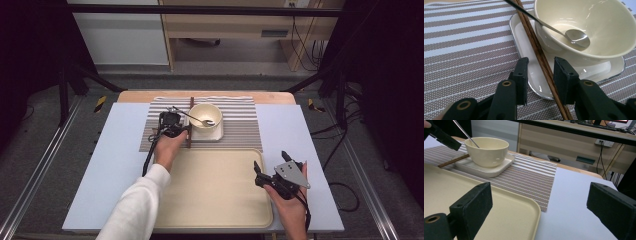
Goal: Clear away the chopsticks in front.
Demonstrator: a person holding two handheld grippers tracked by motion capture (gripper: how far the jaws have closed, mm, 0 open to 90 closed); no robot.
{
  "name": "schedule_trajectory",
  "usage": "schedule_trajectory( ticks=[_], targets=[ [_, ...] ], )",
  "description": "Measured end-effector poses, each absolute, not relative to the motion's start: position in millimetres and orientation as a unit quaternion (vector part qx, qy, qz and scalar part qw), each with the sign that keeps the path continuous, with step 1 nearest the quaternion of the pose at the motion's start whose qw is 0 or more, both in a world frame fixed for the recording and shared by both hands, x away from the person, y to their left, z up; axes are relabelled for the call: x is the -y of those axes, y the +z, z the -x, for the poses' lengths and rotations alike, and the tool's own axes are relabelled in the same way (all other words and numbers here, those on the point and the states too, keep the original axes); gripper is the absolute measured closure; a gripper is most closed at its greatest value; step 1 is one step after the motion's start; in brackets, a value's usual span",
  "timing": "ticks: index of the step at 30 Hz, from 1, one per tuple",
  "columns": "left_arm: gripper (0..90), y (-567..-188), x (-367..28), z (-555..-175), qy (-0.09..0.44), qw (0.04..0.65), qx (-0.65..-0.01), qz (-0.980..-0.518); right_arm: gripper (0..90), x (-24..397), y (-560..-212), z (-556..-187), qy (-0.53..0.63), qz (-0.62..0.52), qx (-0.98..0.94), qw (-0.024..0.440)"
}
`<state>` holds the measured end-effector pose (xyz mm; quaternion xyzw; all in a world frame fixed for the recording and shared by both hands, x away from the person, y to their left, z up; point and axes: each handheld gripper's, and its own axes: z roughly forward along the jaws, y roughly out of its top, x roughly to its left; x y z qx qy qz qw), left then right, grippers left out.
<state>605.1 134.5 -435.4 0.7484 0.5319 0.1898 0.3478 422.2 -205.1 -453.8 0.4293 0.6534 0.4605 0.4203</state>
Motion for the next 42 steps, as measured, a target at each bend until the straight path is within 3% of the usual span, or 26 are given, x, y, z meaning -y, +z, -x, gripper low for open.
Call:
schedule_trajectory(
  ticks=[42],
  targets=[
    [73.4, -448.4, -127.3, -614.2, 0.175, 0.347, -0.539, -0.747, 7.0, 205.0, -455.1, -422.8, 0.46, -0.431, -0.658, 0.411]
  ],
)
